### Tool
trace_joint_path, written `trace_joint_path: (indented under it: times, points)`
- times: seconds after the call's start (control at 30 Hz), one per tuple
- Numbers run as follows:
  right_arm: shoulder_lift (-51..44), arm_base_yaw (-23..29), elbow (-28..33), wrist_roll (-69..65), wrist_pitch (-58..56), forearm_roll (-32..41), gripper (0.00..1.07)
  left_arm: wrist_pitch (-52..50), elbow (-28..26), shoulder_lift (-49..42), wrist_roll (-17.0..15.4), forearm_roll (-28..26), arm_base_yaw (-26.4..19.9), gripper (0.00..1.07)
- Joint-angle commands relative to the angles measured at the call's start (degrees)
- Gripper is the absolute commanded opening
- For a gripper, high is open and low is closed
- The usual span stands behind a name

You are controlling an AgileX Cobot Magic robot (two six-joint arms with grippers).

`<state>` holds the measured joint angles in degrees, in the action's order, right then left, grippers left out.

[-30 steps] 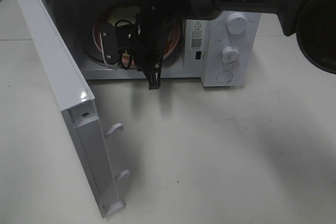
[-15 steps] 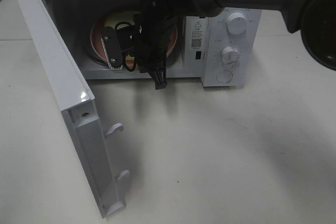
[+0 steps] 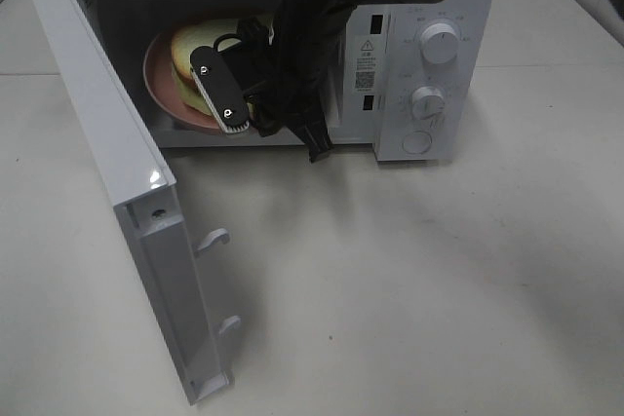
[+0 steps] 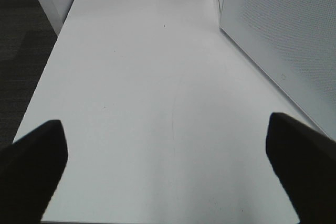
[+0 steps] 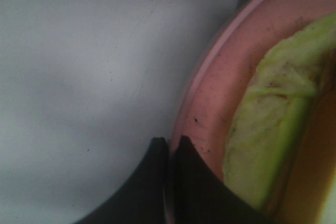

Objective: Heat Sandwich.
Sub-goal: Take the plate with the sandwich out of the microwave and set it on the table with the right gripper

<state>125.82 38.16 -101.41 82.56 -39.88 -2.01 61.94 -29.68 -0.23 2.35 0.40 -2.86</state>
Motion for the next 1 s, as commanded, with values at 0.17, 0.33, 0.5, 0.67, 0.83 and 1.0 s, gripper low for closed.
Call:
trace_joint_path:
  times: [0.17,0.33,0.5,0.67,0.83,1.0]
  points:
    - [-6.3,-0.2,6.6,6.9,1.5,2.9,0.0,-0.6,0.1,-1.0,-0.2,0.2,-0.1,0.98]
    - [-10.1,-0.2,11.4,9.4,2.5,4.2,0.0,-0.6,0.1,-1.0,-0.2,0.2,-0.1,0.98]
    - [-14.2,-0.2,16.6,10.8,2.4,4.2,0.0,-0.6,0.1,-1.0,-0.2,0.2,-0.1,0.98]
    - [-17.9,-0.1,21.7,11.0,2.3,5.8,0.0,-0.6,0.1,-1.0,-0.2,0.2,-0.1,0.98]
    - [-21.4,-0.1,26.8,11.8,2.4,7.4,0.0,-0.6,0.1,-1.0,-0.2,0.2,-0.1,0.98]
    - [-24.9,-0.1,31.4,10.8,2.8,7.6,0.0,-0.6,0.1,-1.0,-0.2,0.2,-0.1,0.98]
